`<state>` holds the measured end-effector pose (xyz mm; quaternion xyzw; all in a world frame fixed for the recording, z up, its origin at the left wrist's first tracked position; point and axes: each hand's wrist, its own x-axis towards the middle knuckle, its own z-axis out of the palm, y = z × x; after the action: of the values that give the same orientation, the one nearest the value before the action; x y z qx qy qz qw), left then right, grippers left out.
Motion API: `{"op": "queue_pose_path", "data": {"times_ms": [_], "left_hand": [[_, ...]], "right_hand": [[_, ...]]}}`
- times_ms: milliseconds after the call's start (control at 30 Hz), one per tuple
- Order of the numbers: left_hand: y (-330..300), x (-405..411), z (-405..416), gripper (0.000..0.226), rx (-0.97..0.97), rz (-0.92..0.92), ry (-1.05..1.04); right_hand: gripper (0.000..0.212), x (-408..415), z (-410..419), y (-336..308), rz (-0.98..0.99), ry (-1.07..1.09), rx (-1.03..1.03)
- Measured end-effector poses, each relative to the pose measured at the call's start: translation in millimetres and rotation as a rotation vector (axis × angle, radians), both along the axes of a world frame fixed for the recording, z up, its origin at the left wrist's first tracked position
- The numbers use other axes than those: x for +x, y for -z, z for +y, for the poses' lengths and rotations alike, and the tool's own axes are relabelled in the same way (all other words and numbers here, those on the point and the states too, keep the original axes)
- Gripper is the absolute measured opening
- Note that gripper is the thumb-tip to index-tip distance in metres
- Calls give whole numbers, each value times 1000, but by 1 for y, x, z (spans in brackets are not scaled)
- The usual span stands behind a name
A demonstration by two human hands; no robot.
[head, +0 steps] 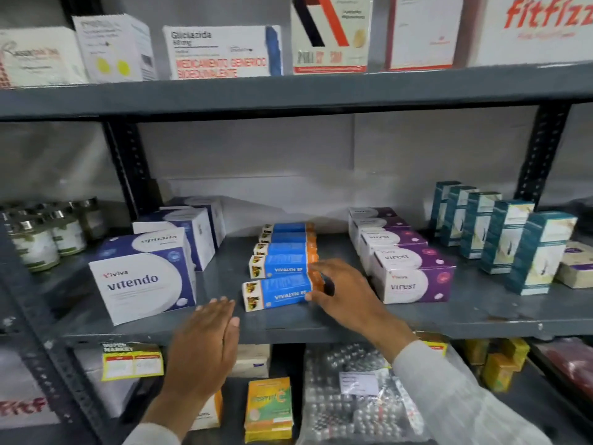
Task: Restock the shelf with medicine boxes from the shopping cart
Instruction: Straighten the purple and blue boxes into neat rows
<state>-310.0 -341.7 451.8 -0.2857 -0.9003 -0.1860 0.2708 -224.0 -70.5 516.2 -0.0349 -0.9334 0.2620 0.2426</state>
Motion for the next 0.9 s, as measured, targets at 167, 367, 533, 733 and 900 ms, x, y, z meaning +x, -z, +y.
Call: {"op": "queue_pose_path", "data": {"times_ms": [167, 367, 533, 733, 900], "left_hand": [[9, -7, -1, 53, 12, -4, 42], [9, -8, -2, 50, 22, -1, 49], [13, -11, -3, 50, 34, 11, 45], [17, -16, -4, 50, 31, 39, 49], [16, -15, -5, 51, 29, 54, 55]], "right_hand": [[52, -17, -8, 17, -14, 104, 41], [40, -23, -22, 23, 91, 218, 17], [39, -27, -30, 22, 94, 254, 25], [34, -25, -26, 24, 104, 256, 17], [37, -22, -30, 21, 83, 262, 22]]}}
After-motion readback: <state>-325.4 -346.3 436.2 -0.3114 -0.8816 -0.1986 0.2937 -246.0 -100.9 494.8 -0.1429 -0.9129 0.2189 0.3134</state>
